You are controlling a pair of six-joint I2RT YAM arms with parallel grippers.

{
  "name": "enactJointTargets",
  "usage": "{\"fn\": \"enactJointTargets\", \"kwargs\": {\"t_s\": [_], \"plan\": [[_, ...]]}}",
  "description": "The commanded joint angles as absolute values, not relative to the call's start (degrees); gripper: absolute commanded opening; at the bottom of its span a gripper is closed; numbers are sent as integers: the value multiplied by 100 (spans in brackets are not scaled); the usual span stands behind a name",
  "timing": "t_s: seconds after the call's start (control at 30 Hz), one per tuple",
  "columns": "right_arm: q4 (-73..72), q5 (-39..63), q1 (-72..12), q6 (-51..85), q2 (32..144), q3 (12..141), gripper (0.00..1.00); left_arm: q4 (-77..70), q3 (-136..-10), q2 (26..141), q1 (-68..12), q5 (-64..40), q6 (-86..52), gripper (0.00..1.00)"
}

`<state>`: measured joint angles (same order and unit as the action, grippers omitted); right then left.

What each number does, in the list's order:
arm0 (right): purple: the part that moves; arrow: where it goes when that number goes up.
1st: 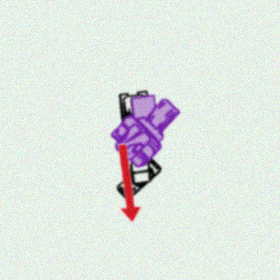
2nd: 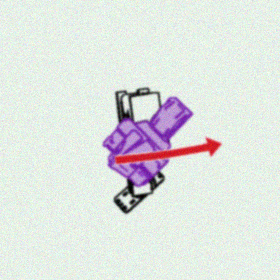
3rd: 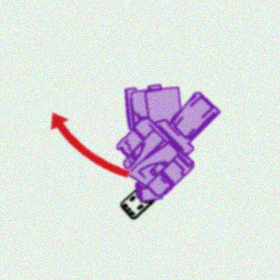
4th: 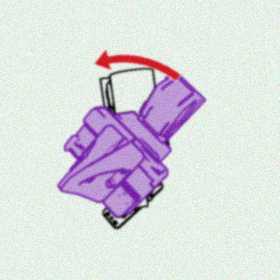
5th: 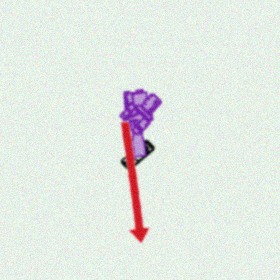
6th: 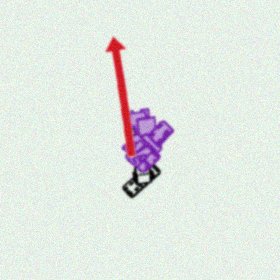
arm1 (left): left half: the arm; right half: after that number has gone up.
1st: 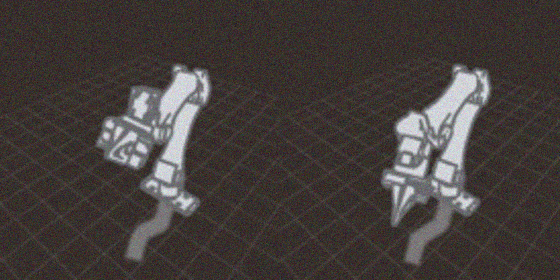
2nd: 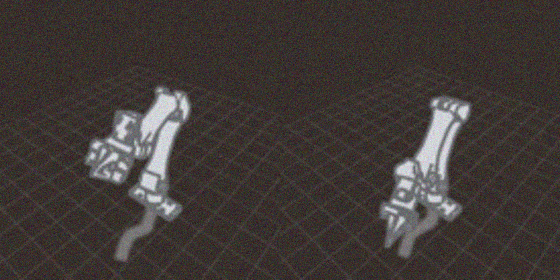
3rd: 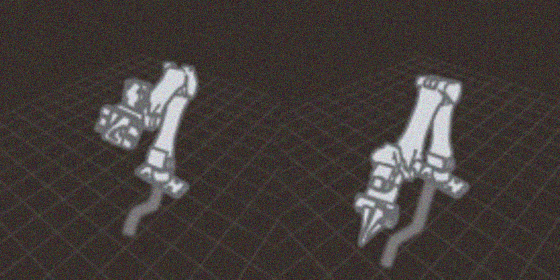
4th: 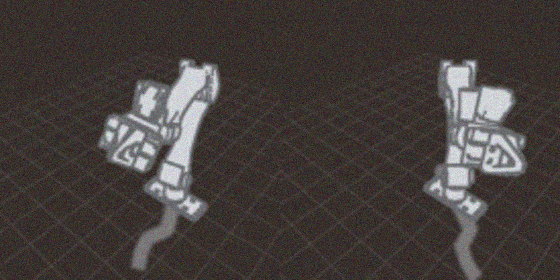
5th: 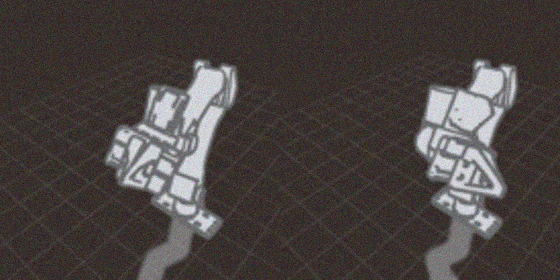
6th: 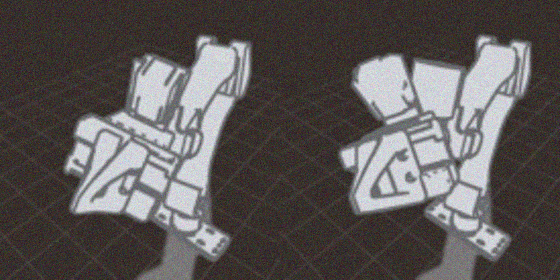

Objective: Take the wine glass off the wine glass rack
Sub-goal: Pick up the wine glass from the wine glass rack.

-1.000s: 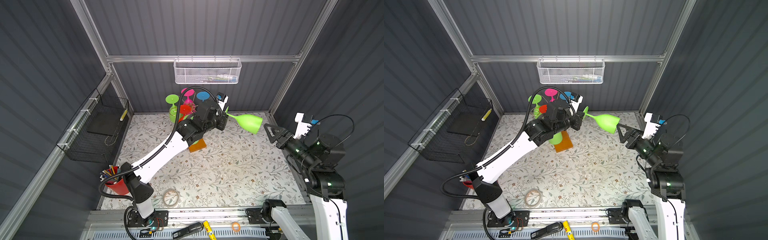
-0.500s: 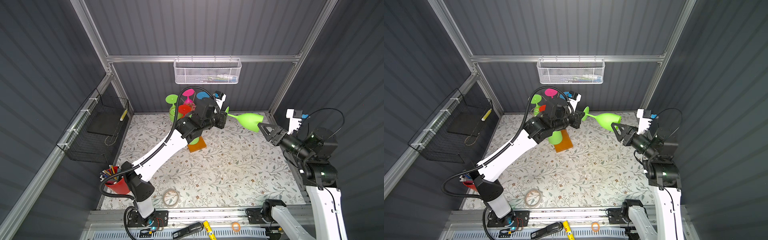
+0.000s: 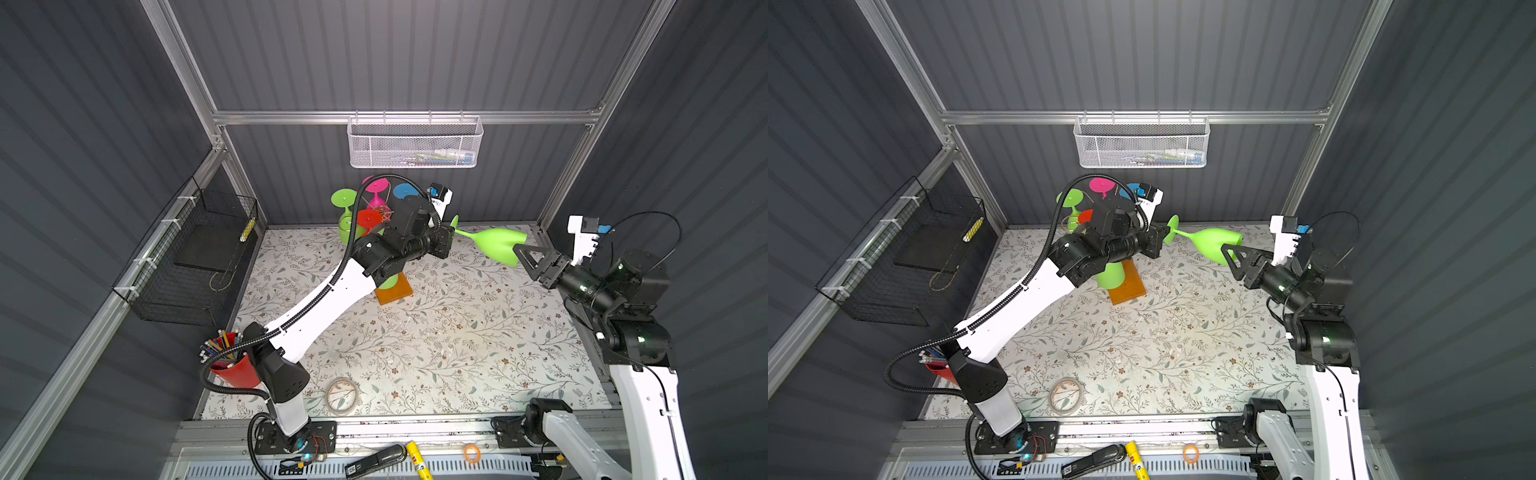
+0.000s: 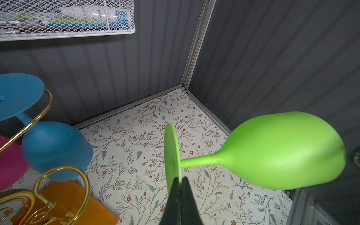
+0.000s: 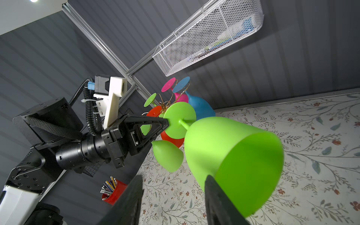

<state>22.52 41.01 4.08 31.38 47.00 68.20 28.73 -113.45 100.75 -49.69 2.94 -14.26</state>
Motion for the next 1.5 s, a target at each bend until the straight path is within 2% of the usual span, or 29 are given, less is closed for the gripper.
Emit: {"fn": "enactJointTargets", "kwargs": {"t_s": [0.0,0.3,0.63,0.9,1.07,1.17,1.2,1.27,1.4,1.47], "plan": [[2598,3784,421,2918,4515,6957,53,2892,-11575,10114,-4922,299,-1486,0],[2729,3939,416,2885,4656,6916,52,2874,-11628,10143,-4912,206,-1511,0],[1689,4449,403,3309,5098,6867,43,2874,-11619,10123,-4909,176,-1532,0],[1563,4433,272,3359,5394,7134,25,2847,-11671,10188,-4911,149,-1540,0],[1702,4318,211,3306,5526,7307,1,2830,-11707,10220,-4906,157,-1556,0],[1924,4149,193,3206,5598,7484,0,2854,-11757,10248,-4919,152,-1538,0],[2038,4078,191,3143,5627,7566,0,2857,-11759,10235,-4912,156,-1524,2],[2388,3912,189,2992,5720,7777,0,2899,-11779,10206,-4904,208,-1473,15],[3052,3579,190,2648,5951,8203,0,3000,-11773,10071,-4908,405,-1295,60],[3351,3383,185,2460,6061,8365,0,3066,-11743,9988,-4905,543,-1186,72]]}}
